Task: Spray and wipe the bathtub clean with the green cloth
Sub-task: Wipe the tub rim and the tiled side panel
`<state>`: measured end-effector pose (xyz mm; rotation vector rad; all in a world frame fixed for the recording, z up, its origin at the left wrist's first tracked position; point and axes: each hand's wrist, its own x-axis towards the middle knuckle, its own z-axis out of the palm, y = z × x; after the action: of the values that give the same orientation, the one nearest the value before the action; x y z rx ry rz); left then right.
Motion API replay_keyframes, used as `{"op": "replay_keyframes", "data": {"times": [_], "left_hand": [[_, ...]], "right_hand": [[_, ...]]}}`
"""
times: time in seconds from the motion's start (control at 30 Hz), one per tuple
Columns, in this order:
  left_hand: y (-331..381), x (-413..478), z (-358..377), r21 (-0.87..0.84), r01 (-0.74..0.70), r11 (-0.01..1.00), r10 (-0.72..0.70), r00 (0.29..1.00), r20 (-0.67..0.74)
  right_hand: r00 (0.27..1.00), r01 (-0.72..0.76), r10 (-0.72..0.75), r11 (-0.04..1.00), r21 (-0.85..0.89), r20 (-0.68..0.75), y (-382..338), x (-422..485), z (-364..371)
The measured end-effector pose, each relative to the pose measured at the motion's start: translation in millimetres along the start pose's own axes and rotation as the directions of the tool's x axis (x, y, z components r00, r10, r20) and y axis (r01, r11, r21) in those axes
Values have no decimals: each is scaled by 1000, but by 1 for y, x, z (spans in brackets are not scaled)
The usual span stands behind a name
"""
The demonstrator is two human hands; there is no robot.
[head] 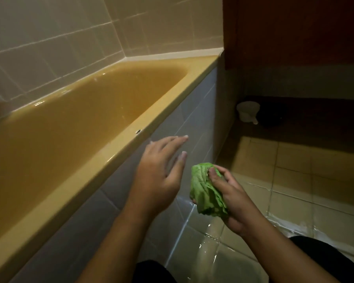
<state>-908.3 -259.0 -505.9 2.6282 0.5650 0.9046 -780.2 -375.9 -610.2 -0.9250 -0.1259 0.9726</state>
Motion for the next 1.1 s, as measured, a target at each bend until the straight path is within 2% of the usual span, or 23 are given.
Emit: {"op": "replay_keyframes", "data": {"times": [0.07,0.1,0.17,0.23,0.37,0.43,0.47,0.53,0.57,0.6,0.67,0.77,0.8,0.87,0.97,1.07,1.1], "left_hand": [[-3,-20,43,-246,280,928,-262,960,103],[-4,-27,62,-343,439,830,-385,897,217],[-7,-42,97,-525,630,572,-483,776,405],[-9,-52,118,-635,675,377,-490,726,482],[-10,-49,127,-704,675,221,-455,710,538],[-7,-44,123,-730,677,91,-458,679,573],[-5,-42,122,-737,675,45,-472,664,580],[-3,-43,123,-736,677,2,-509,634,582],[-2,-43,124,-729,684,-28,-530,608,591],[-2,-43,126,-721,690,-60,-551,580,600],[-5,-44,128,-714,689,-127,-593,524,611],[-14,-44,126,-733,659,-167,-651,485,584],[-17,-44,125,-739,653,-165,-661,484,574],[-23,-45,124,-738,662,-129,-662,497,562],[-29,-47,122,-710,704,26,-651,551,522],[-40,-50,118,-650,734,197,-618,608,499],[-44,-51,116,-601,746,285,-604,627,492]], "right_hand": [[1000,-14,14,1000,-3,-15,-5,0,-6],[1000,-21,20,1000,-17,-15,-8,-1,-9],[999,-35,34,998,-58,-17,-11,-4,-18],[998,-50,47,996,-74,-44,-12,-7,-30],[995,-76,70,992,-97,-64,-20,-14,-46],[996,-32,13,980,-198,-93,-24,-17,-45],[989,20,-60,957,-291,-131,-24,-18,-44],[946,168,-290,817,-552,-141,-26,-22,-42],[920,246,-385,712,-657,-73,-26,-24,-42],[899,316,-438,610,-727,23,-26,-24,-44],[902,369,-382,434,-822,203,-23,-22,-49],[946,314,-139,162,-935,294,-14,-20,-57],[944,318,-119,94,-943,306,-11,-20,-58],[922,362,-153,25,-932,355,-7,-18,-56],[913,366,-208,34,-930,351,-12,-14,-54],[952,294,-127,141,-946,277,-18,-14,-56],[956,288,-120,221,-932,267,-18,-14,-56]]}}
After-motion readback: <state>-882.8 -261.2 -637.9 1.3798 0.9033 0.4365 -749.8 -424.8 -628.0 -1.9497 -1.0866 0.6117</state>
